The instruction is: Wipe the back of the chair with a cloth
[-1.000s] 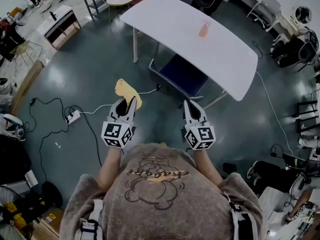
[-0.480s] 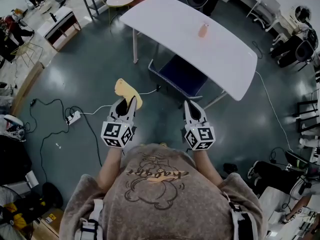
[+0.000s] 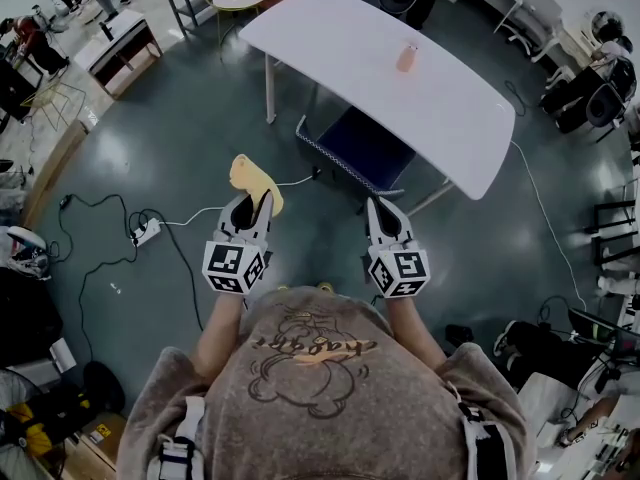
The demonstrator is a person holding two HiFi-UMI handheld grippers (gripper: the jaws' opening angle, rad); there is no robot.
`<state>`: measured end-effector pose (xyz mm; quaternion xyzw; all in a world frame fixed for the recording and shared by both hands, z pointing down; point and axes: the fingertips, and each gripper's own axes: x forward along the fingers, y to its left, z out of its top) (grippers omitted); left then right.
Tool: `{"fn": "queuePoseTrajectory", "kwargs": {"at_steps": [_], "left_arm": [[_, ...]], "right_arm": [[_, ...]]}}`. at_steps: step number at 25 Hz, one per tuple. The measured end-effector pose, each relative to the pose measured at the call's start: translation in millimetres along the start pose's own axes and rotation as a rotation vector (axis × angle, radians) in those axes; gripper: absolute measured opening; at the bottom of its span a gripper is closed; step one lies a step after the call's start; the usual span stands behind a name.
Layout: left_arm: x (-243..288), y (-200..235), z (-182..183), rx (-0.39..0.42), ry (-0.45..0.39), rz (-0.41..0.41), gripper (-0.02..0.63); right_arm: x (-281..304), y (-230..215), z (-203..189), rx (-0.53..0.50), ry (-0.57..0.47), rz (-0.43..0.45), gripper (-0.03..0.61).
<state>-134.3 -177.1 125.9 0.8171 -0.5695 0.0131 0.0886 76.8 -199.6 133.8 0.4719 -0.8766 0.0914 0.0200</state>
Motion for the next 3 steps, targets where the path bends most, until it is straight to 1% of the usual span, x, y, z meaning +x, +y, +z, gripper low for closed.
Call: {"fn": "queuePoseTrajectory", "kwargs": {"at_steps": [3], "left_arm": [[-0.4,0.1,0.4,0.012,0.003,-0.003,0.063]], "right_arm": [[2.7,3.2,1.9,-0.018,-0.001,0.011,0.025]]}}
